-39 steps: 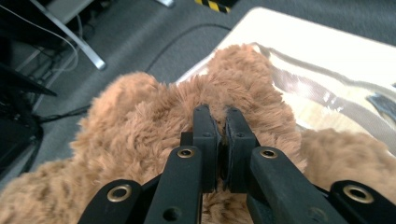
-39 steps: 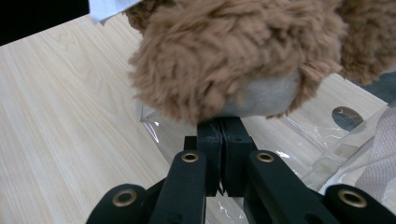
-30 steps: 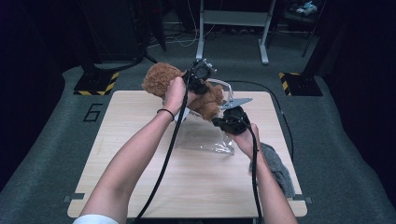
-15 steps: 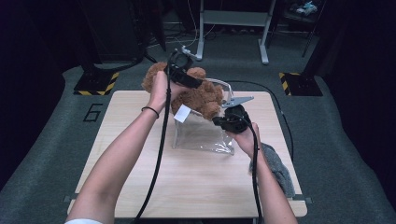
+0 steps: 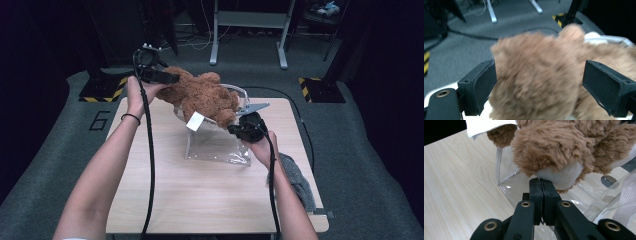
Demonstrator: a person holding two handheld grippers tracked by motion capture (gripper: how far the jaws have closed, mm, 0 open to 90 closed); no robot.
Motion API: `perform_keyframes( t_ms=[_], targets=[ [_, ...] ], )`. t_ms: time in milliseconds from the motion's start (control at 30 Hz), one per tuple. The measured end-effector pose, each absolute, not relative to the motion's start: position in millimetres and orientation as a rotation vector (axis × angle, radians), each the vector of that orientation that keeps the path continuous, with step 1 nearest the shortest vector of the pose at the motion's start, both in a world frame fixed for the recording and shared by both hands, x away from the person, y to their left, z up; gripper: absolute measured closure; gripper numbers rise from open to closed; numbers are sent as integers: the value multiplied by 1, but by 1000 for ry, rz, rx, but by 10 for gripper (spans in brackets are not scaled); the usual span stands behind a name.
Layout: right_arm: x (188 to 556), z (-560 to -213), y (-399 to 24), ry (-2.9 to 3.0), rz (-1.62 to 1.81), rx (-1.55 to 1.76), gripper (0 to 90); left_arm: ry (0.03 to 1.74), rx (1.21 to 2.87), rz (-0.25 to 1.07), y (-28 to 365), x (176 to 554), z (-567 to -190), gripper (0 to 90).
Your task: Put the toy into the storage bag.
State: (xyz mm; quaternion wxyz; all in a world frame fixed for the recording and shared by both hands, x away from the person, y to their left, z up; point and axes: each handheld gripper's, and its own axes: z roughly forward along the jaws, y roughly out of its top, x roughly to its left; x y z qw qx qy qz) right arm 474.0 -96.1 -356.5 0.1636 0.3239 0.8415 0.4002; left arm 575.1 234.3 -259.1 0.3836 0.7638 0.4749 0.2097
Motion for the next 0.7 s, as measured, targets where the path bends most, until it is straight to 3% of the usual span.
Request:
perform_keyframes(
  t_ms=[133,400,700],
  targets=[
    [474,-356,-95,2395,1128,921,885,1214,1970,439,234,580,-275,142],
    [474,-358,-92,2387,1125,935,885,1150,2006,491,211,575,-274,216],
    [474,-358,-91,2381,1124,951,885,1109,2017,528,197,569,-271,210]
  ],
)
